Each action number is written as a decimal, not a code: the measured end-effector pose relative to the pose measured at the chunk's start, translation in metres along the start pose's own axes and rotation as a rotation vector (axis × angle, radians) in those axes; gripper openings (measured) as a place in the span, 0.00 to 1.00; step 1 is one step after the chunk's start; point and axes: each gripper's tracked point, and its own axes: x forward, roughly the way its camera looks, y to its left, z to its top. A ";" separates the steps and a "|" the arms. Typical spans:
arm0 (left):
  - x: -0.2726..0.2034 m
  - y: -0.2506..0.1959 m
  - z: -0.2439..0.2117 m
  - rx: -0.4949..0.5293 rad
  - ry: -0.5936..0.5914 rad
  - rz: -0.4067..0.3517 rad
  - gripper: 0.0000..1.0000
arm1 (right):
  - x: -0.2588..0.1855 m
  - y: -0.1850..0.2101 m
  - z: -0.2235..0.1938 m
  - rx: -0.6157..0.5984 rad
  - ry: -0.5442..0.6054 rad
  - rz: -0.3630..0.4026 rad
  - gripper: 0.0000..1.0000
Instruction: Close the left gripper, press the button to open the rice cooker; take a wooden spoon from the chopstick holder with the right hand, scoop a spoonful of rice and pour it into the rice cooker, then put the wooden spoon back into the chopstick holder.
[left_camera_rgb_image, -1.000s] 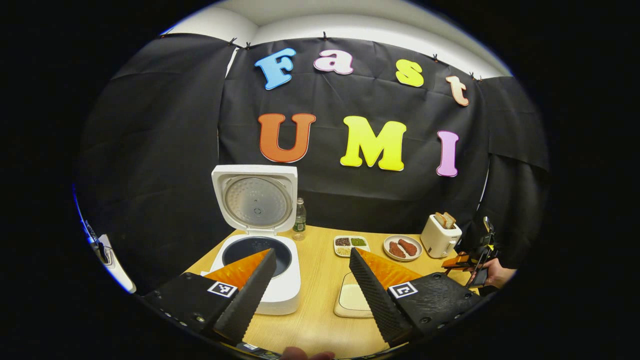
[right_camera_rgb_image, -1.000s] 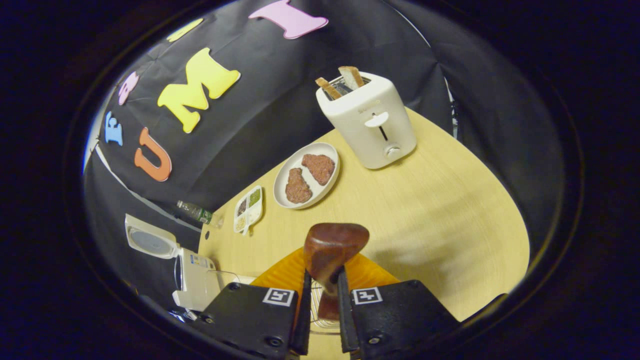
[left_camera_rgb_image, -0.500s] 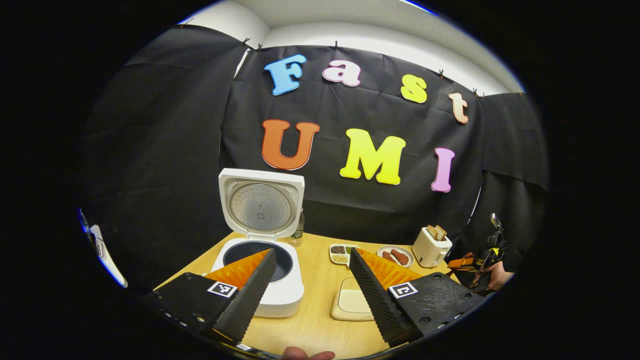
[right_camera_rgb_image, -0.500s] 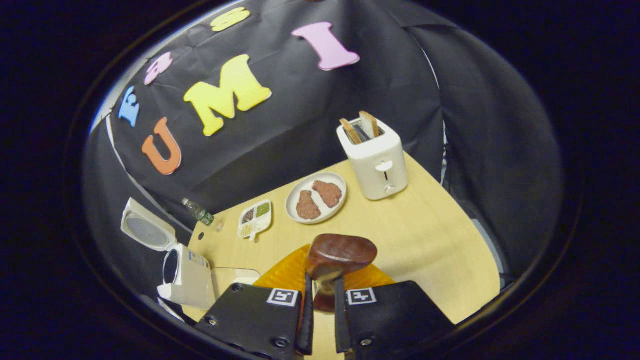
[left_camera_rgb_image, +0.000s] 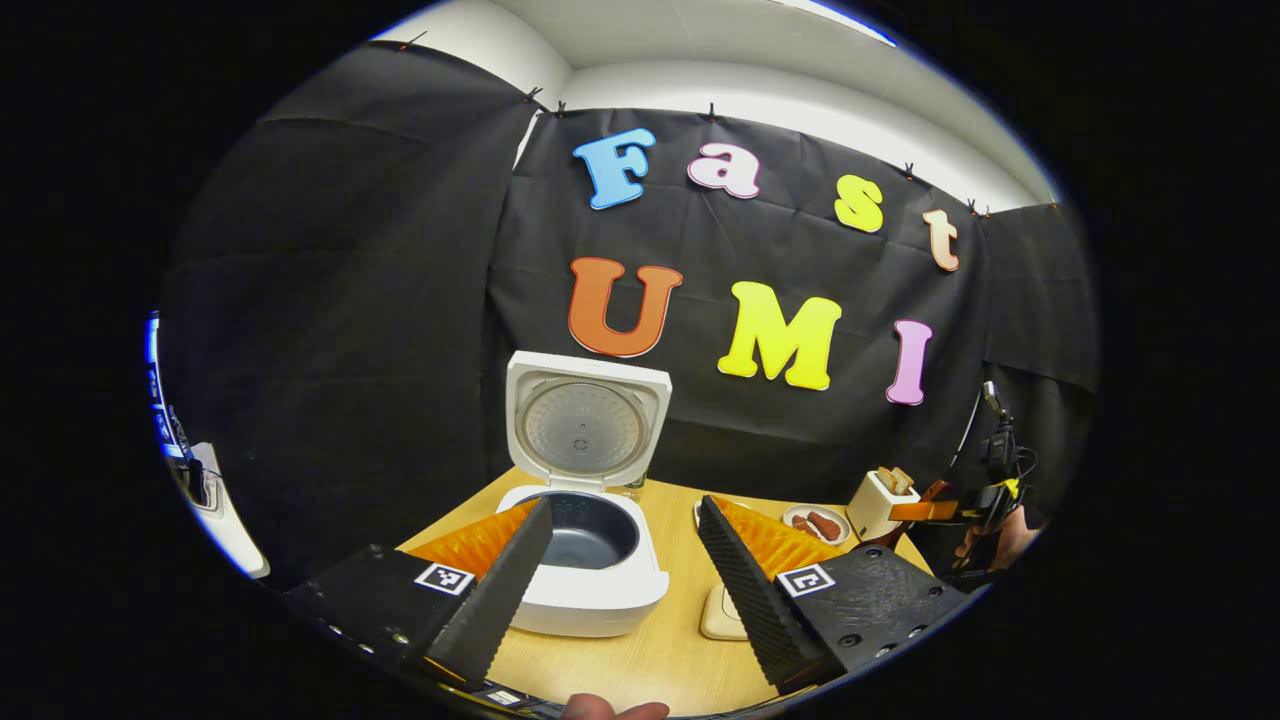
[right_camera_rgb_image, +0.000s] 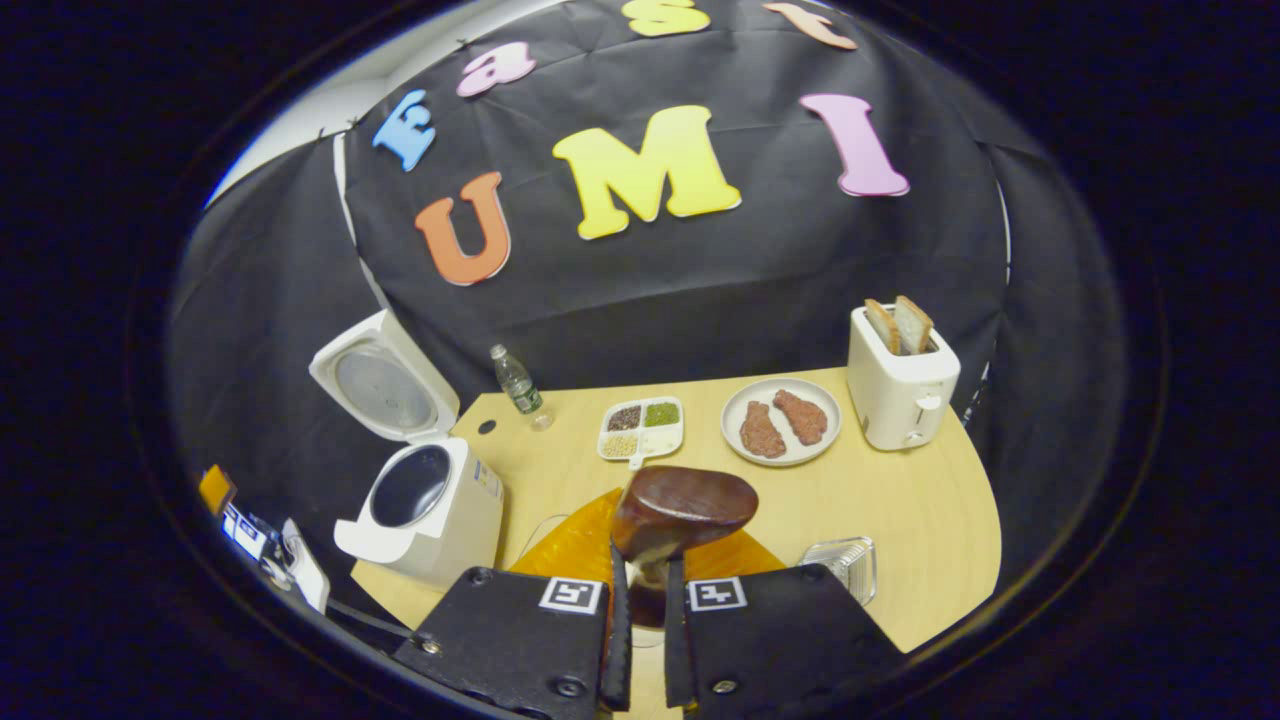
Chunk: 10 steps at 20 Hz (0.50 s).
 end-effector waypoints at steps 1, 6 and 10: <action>-0.003 0.008 0.002 -0.003 -0.002 0.009 0.95 | 0.008 0.009 -0.009 -0.025 0.009 -0.007 0.18; -0.013 0.044 -0.004 -0.008 0.017 0.063 0.94 | 0.050 0.014 -0.049 -0.170 0.030 -0.098 0.18; -0.020 0.062 -0.006 -0.003 0.034 0.100 0.94 | 0.069 0.016 -0.074 -0.350 0.027 -0.164 0.17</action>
